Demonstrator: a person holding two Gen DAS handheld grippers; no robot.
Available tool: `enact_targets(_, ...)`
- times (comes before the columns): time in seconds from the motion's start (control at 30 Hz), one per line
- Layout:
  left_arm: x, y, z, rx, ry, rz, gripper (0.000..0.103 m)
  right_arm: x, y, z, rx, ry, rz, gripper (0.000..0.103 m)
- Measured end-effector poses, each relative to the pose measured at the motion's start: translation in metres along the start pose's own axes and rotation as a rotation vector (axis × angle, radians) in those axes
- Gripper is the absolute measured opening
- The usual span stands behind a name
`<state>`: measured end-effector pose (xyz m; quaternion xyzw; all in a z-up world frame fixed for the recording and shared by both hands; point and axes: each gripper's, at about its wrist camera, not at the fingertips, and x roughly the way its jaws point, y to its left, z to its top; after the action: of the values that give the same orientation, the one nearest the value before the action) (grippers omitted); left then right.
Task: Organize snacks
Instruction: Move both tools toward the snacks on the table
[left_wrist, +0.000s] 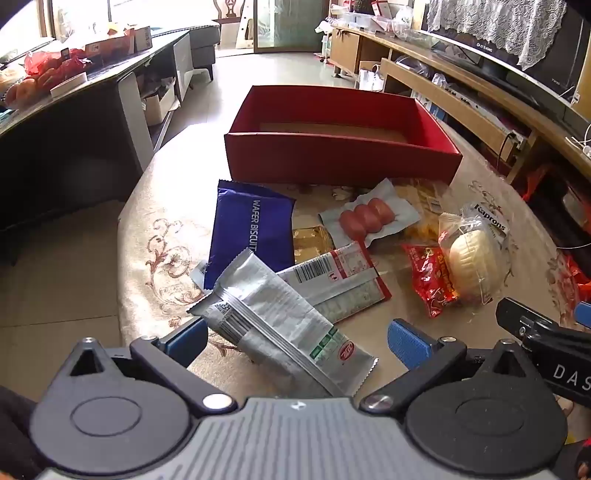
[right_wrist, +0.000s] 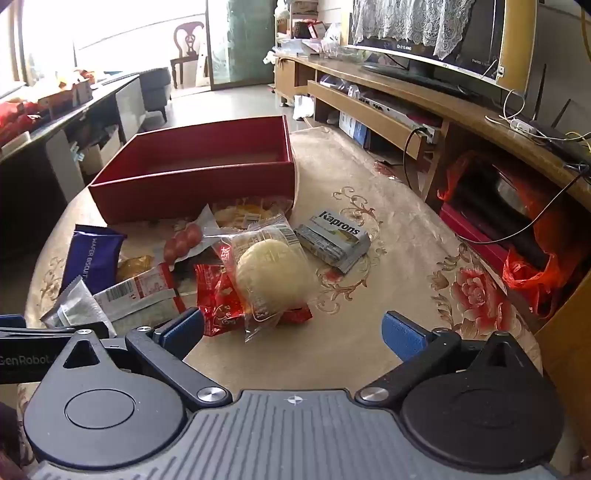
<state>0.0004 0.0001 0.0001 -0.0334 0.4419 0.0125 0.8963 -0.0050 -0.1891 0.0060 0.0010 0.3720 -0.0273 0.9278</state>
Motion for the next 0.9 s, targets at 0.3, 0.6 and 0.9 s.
enact_targets(0.3,0.006,0.002,-0.005,0.007,0.014,-0.007,0.101,0.003,0.002,-0.002,0.004,0.007,0.005,0.103)
enact_targets(0.6,0.007,0.001,-0.002,0.003,0.025,-0.001,0.101,0.004,0.002,-0.001,0.0,0.024,0.012,0.103)
enact_targets(0.9,0.01,0.0,-0.006,0.001,0.044,0.011,0.1,0.006,0.005,-0.003,-0.02,0.031,0.004,0.103)
